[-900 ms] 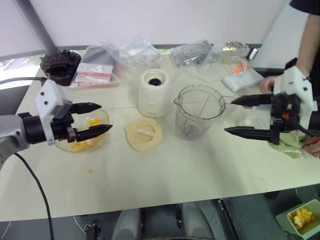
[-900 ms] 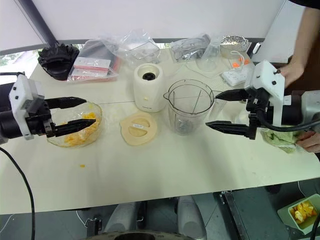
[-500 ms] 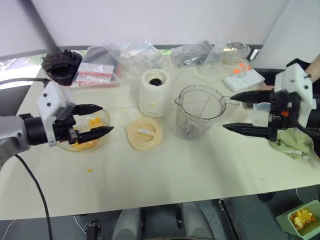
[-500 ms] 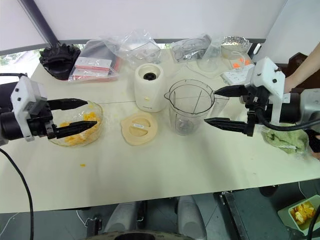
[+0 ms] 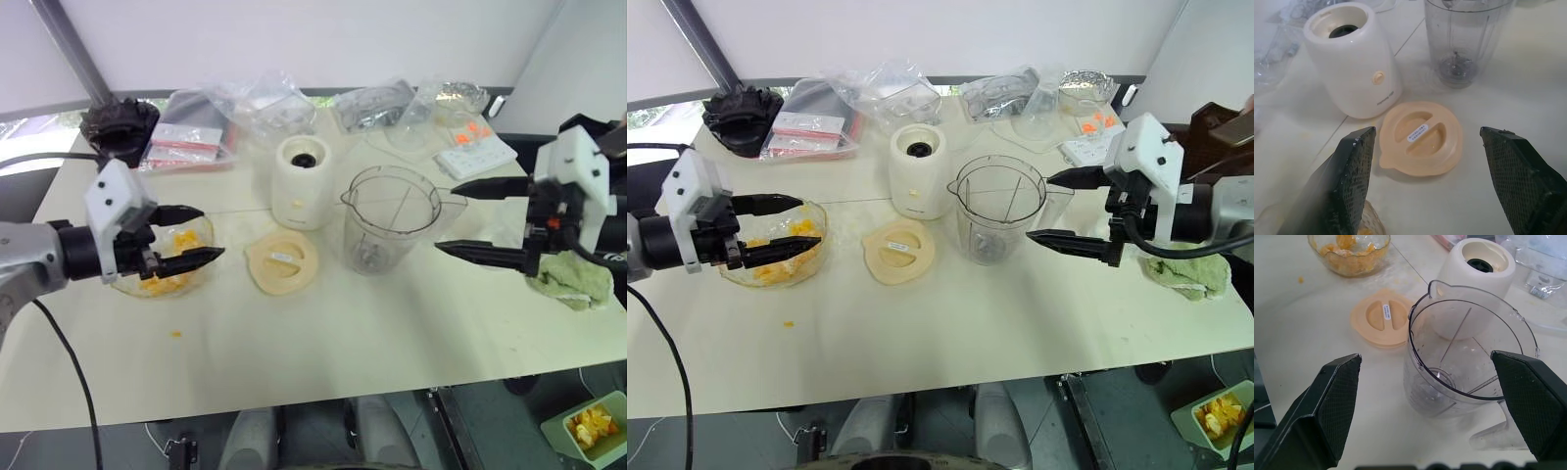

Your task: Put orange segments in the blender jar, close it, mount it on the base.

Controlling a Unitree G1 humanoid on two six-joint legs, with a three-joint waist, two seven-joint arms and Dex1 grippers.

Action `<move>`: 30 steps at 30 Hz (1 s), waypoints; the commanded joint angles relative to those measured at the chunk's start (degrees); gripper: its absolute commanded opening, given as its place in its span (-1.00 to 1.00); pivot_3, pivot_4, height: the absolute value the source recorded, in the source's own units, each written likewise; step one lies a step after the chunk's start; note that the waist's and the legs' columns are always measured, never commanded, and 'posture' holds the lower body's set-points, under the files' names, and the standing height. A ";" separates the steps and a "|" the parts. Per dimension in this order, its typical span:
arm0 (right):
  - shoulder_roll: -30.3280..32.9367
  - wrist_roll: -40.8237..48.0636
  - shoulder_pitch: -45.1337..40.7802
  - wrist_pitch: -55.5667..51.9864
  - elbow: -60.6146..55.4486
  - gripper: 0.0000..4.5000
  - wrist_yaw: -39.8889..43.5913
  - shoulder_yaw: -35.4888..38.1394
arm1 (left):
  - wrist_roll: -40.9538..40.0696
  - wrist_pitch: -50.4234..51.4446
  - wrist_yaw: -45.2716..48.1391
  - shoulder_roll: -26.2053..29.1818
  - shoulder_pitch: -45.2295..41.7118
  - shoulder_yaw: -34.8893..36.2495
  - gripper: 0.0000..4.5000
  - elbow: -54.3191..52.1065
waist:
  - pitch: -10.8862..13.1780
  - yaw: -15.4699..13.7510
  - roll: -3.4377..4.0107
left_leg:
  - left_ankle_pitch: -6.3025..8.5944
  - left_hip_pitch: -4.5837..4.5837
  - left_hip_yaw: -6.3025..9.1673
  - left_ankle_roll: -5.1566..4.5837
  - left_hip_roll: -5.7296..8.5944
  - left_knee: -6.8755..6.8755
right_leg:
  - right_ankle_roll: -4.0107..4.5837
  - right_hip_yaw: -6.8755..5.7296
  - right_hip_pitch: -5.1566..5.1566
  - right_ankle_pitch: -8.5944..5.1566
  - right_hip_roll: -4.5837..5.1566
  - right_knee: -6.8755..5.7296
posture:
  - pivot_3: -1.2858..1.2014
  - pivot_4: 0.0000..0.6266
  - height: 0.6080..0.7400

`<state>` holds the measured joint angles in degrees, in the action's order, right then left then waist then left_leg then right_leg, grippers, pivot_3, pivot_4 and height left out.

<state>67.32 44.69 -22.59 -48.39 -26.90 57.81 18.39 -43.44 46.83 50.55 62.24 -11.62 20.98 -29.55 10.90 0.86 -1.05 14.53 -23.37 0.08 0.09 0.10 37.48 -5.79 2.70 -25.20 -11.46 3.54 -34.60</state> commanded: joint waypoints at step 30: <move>0.03 -6.99 -17.56 2.31 8.55 0.97 8.32 -14.48 | 53.81 -46.47 30.11 -10.15 -41.15 -42.00 0.58 81.56 | 0.03 -0.07 -0.05 | 0.07 -0.15 -0.08 -0.14 0.04 0.71 | -0.06 0.04 -0.17 -0.02 0.02 -0.74 | 0.03 -0.52 1.00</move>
<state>67.09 38.27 -38.54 -47.15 -18.37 65.71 3.03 9.28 0.66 79.96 51.74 -50.71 -21.37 50.76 10.93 0.79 -1.10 14.60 -23.52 0.01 -0.05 0.13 38.18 -5.85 2.74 -25.38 -11.48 3.56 -35.34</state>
